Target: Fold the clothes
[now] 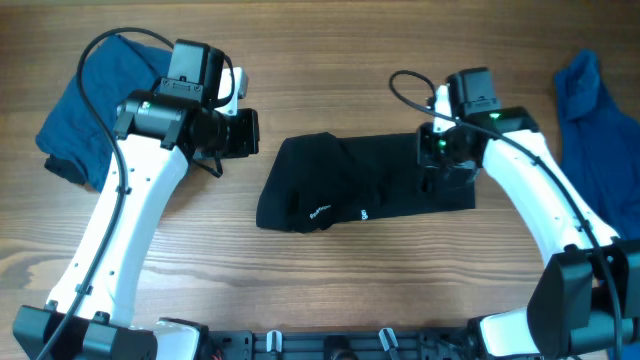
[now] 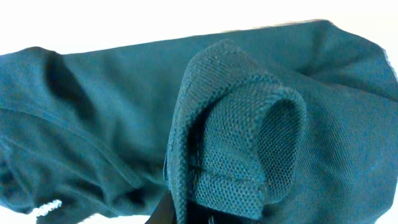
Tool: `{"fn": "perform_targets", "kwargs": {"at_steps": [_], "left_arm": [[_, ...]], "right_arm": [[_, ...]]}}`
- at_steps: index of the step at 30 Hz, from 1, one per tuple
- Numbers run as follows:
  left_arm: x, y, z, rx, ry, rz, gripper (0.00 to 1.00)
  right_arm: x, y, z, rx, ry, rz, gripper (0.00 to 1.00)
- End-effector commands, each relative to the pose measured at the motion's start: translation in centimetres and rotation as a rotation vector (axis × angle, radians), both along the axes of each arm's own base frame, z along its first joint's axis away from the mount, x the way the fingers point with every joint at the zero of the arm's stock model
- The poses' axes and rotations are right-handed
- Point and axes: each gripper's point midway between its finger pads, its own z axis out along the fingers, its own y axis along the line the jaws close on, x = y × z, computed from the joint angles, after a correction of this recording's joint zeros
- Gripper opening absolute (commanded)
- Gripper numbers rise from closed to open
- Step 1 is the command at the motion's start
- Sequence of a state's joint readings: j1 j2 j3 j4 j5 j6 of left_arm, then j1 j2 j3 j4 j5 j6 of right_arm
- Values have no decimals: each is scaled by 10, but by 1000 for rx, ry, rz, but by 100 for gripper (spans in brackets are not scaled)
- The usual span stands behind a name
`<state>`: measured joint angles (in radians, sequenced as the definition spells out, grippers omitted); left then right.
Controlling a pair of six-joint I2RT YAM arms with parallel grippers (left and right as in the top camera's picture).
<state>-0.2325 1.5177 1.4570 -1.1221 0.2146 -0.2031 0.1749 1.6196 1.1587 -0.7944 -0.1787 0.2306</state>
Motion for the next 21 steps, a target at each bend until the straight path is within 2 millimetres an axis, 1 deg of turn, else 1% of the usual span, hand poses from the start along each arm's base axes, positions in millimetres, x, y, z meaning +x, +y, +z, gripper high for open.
{"fn": "perform_targets", "kwargs": {"at_steps": [1,2,6,7,10,11,12,13,15,17,18,19,20,21], "left_arm": [[2,2,11,0,-36,-9,4],[2,2,11,0,-36,-9,4],[2,2,11,0,-36,-9,4],[2,2,11,0,-36,-9,4],[2,2,11,0,-37,-9,4],[2,2,11,0,-37,-9,4],[2,2,11,0,-37,-9,4],[2,2,11,0,-37,-9,4],[2,2,11,0,-38,-9,4],[2,2,11,0,-37,-9,4],[2,2,11,0,-37,-9,4],[2,2,11,0,-37,-9,4],[2,2,11,0,-37,-9,4],[2,2,11,0,-37,-9,5]], "right_arm": [[4,34,-5,93,-28,24,9],[5,42,-3,121,-38,38,13],[3,70,6,229,-48,94,17],[-1,77,9,271,-34,113,24],[-4,83,12,303,-30,148,25],[-5,84,12,307,-31,157,27],[-6,83,12,304,-27,161,31],[-8,83,11,298,-28,176,37],[-9,82,10,283,-32,199,37],[-6,62,0,180,-23,134,37],[-4,49,-4,121,-21,94,40],[-3,42,-6,90,-23,90,48],[-6,41,-7,72,-26,134,57],[-10,41,-8,63,-19,176,60]]}}
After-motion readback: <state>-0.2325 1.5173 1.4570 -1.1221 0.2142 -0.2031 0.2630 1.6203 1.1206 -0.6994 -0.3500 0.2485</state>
